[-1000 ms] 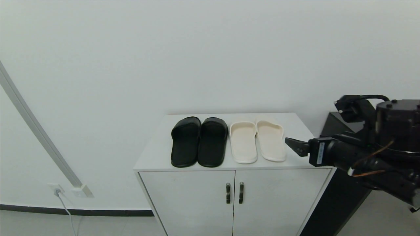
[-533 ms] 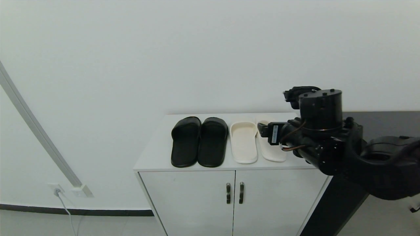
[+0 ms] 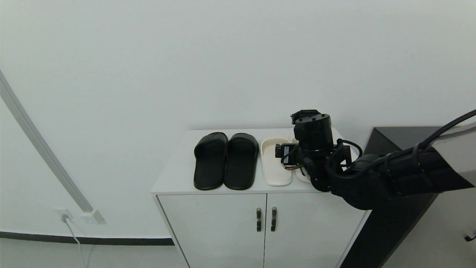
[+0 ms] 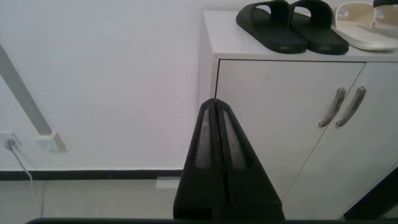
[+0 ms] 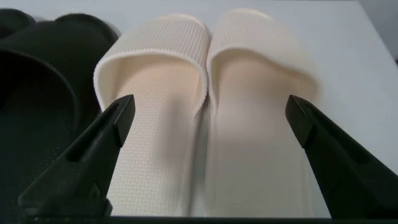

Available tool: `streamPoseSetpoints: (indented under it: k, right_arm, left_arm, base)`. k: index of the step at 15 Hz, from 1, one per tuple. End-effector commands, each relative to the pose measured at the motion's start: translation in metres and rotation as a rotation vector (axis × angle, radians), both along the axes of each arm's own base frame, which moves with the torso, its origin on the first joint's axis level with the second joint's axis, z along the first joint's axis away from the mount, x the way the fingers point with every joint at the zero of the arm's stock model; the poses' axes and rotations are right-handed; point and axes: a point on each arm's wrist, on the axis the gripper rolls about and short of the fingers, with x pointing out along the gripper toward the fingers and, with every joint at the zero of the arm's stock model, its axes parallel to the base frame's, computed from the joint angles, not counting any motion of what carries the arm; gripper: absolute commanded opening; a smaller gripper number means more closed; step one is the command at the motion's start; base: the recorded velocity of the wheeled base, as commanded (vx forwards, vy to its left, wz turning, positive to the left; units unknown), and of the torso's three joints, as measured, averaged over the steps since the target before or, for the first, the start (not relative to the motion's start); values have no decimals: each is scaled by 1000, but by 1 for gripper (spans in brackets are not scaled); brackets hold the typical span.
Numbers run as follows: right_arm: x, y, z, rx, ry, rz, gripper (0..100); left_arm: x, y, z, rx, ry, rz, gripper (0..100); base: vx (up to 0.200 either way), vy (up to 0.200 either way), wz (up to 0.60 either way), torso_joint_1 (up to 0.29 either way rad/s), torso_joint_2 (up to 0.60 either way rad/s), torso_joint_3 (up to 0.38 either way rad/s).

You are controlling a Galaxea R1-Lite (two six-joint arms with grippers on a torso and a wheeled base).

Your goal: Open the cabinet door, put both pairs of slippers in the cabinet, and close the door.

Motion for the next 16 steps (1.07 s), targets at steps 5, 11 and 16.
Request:
streamPoseSetpoints:
  k: [5, 11, 16]
  right_arm:
    - [35, 10, -22, -7, 13, -12, 100]
    - [64, 11, -28, -21, -11, -38, 100]
    - [69, 7, -30, -16, -5, -20, 0]
  left_arm:
    - [0, 0, 0, 0, 2, 0, 0]
    - [0, 0, 0, -2, 1, 0, 0]
    - [0, 0, 0, -2, 1, -1, 0]
  base:
    - [0, 0, 0, 0, 0, 0]
    - [0, 0, 0, 0, 0, 0]
    - [0, 0, 0, 0, 0, 0]
